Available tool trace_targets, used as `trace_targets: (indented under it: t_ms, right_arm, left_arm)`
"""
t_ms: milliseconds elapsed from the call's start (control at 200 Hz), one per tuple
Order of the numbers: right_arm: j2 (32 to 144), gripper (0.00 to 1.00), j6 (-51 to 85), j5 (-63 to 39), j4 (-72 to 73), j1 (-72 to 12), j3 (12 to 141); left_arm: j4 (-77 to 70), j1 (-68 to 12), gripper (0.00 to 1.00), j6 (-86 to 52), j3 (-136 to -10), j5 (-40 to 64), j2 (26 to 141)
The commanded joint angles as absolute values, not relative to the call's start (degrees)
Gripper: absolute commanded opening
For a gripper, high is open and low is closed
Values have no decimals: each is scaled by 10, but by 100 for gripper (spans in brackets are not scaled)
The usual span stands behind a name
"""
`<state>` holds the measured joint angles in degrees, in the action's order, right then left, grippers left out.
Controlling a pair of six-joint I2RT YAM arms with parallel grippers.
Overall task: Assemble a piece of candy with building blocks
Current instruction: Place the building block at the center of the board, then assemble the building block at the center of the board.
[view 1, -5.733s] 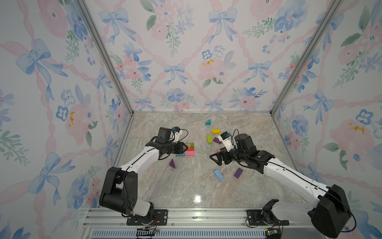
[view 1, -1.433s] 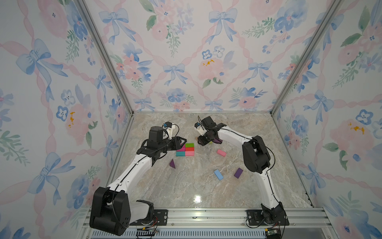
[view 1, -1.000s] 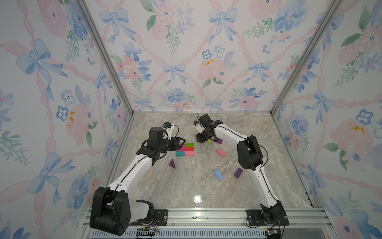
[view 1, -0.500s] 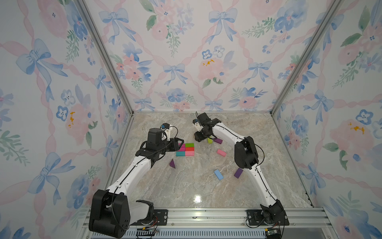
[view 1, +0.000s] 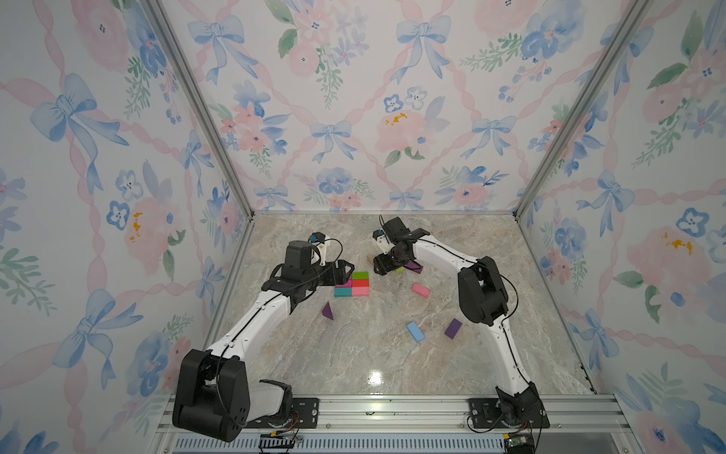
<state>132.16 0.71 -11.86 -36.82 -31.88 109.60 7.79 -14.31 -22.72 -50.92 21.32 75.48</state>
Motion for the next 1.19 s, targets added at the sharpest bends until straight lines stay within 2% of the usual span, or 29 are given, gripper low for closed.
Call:
trace_targets:
  t_ms: [0, 195, 350, 510, 810, 1190]
  right_arm:
    - [1222, 77, 33, -203, -269, -277, 1021]
    - [1078, 92, 56, -204, -214, -236, 846]
    - [967, 98, 100, -186, -164, -216, 701]
    - [883, 100, 129, -181, -137, -219, 608]
    - [793, 99, 139, -164, -80, -253, 495]
    - [774, 99, 116, -168, -81, -246, 477]
  left_arm:
    - [100, -178, 97, -191, -564, 149, 804]
    - [106, -233, 98, -200, -653, 56, 908]
    - [107, -264, 98, -222, -718, -10, 991]
    - [106, -290, 98, -241, -773, -69, 1071]
    - [106, -313, 97, -291, -865, -112, 1189]
    - [117, -315, 95, -292, -905, -143, 1257]
